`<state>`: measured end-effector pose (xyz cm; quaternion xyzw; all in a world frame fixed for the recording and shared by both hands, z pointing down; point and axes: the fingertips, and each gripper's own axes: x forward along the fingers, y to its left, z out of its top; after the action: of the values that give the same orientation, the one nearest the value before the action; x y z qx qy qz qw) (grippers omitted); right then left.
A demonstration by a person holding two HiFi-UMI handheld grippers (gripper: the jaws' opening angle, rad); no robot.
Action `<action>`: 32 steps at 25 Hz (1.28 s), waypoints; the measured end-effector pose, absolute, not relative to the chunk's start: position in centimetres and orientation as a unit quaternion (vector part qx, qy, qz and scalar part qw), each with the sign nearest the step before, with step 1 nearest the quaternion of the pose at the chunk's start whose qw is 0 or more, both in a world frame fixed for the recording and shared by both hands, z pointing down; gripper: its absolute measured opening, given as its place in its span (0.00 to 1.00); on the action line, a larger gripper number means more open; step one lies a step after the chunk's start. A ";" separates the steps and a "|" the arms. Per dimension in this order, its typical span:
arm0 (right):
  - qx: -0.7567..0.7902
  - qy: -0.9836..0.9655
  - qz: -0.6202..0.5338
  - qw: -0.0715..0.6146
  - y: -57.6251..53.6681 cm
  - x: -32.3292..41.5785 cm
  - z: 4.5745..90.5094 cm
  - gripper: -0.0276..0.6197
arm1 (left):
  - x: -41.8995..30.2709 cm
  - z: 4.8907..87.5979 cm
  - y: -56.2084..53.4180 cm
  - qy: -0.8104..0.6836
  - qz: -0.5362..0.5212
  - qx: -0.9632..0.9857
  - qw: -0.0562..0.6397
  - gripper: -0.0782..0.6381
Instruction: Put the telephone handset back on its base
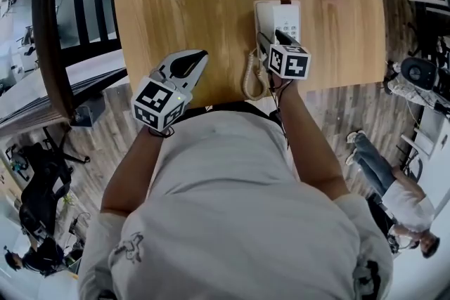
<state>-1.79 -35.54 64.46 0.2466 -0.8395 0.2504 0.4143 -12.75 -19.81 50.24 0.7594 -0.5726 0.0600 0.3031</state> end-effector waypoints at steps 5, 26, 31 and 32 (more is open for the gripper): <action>0.264 -0.848 0.243 0.391 -33.5 -1.4 62.1 0.43 | -12.6 48.9 -18.1 -0.555 0.069 0.779 0.283 0.12; 0.304 -0.900 0.174 0.259 -21.7 3.0 49.1 0.16 | -10.0 41.3 -12.0 -0.500 0.061 0.847 0.170 0.12; 0.314 -0.905 0.156 0.242 -19.2 5.0 46.5 0.05 | -9.4 40.4 -10.8 -0.494 0.056 0.853 0.159 0.12; 0.312 -0.906 0.150 0.242 -18.6 5.2 46.0 0.05 | -9.3 40.4 -10.4 -0.493 0.056 0.854 0.159 0.12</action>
<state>5.20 -18.59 46.05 0.3118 -0.9065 0.1500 0.2420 -9.26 -10.39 40.35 0.8537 -0.4926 0.0561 0.1593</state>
